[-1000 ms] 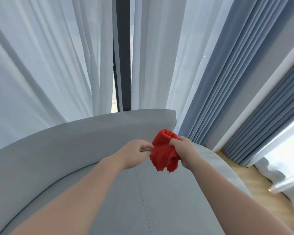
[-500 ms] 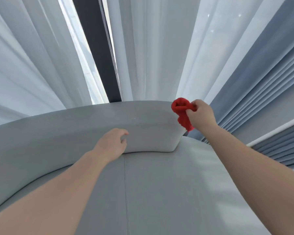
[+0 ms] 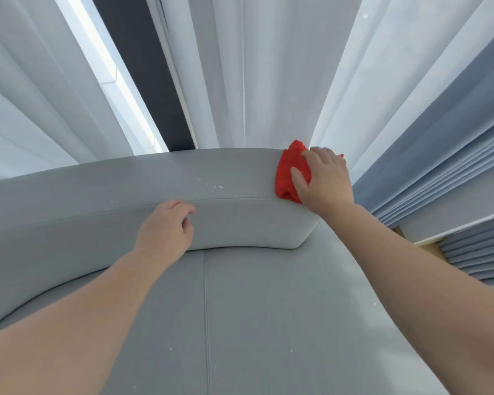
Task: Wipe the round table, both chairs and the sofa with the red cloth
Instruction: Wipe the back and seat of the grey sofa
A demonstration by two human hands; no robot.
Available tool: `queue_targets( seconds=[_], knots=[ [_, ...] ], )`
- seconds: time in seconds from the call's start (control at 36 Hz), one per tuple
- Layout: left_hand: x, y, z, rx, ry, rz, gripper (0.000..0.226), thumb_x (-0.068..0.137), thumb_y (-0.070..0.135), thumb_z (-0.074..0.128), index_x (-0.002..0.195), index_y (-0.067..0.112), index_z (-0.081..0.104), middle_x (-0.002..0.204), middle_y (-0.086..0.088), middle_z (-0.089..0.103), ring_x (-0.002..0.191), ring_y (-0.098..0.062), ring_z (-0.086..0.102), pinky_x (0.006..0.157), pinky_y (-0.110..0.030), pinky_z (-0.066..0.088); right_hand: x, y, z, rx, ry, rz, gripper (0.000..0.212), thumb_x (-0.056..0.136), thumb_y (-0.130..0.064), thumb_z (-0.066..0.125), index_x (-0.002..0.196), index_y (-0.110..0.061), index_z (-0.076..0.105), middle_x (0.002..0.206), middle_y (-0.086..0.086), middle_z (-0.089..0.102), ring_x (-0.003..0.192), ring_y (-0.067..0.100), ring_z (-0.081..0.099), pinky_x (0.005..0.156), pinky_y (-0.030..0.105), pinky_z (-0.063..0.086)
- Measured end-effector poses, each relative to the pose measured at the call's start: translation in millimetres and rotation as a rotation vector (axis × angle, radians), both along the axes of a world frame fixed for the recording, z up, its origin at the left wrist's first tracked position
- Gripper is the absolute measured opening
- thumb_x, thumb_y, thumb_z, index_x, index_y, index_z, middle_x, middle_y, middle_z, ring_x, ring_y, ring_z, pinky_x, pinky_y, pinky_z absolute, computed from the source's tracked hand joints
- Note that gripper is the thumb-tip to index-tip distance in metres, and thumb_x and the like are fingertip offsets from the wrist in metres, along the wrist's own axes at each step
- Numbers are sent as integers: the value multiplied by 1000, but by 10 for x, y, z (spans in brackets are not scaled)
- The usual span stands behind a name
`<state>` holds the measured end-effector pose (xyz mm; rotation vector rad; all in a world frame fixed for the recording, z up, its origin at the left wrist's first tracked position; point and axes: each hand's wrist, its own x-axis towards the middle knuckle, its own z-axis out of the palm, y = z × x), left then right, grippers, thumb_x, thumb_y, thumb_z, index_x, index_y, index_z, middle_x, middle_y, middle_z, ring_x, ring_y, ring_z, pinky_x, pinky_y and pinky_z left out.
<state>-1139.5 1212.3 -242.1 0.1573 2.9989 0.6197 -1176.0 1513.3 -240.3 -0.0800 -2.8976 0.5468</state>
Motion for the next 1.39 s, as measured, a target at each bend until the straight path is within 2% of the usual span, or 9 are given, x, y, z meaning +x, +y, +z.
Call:
queue_targets(
  seconds=[0.03,0.08,0.14,0.28,0.61,0.92,1.14,1.25,1.39],
  knots=[
    [-3,-17,-7,7,6,-3,27,88,5,51,110,12,65,117,-4,59,112,-23,51,89,-32,40,-75,-33,-38,57,-109,-6,61,93,-54,33,141,-17,44,147,11,40,136,37,32,114,48,18],
    [2,-56,-20,16,22,-11,26,88,4,51,109,11,65,116,-3,59,111,-23,51,89,-32,40,-181,-86,-164,164,-295,-38,72,91,-68,22,152,-30,20,160,5,17,145,37,12,117,54,5],
    [14,-110,-29,27,41,-26,26,87,3,51,108,11,65,115,-3,60,111,-24,52,89,-32,40,-208,-111,-273,217,-326,-63,76,88,-73,15,153,-33,13,161,4,15,146,37,9,116,58,3],
    [-9,-293,-56,37,82,-21,27,85,2,52,107,11,65,114,-3,61,110,-23,52,89,-30,39,-202,-103,-345,258,-214,-89,70,93,-64,18,153,-28,20,157,5,28,144,35,19,118,54,8],
    [59,-714,-369,66,75,34,26,81,-2,56,102,10,66,109,-5,62,106,-26,55,86,-32,42,-223,-251,-373,309,-173,-94,70,92,-50,14,151,-15,26,153,12,35,139,35,29,117,50,16],
    [80,-893,-563,78,49,83,26,82,-2,54,102,10,66,108,-3,62,103,-24,55,78,-27,38,-286,-409,-386,314,-154,-32,69,90,-41,11,152,-13,27,152,12,36,140,34,30,117,49,18],
    [102,-1036,-642,78,22,91,26,84,-2,53,104,8,65,108,-4,61,101,-24,55,79,-25,38,-408,-779,-390,304,-139,41,65,92,-37,13,151,-13,28,154,10,34,142,32,29,118,46,17],
    [120,-1132,-656,81,17,106,26,84,-2,52,104,9,65,107,-3,61,101,-24,56,80,-32,44,-406,-964,-368,304,-137,88,69,90,-40,10,150,-12,31,153,10,36,141,31,30,117,46,18],
    [163,-1210,-656,93,25,126,26,84,-1,52,105,10,65,109,-2,61,101,-24,56,82,-30,43,-466,-1341,-393,272,-108,143,63,94,-35,16,148,-9,34,151,12,39,141,31,32,117,44,20]
  ],
)
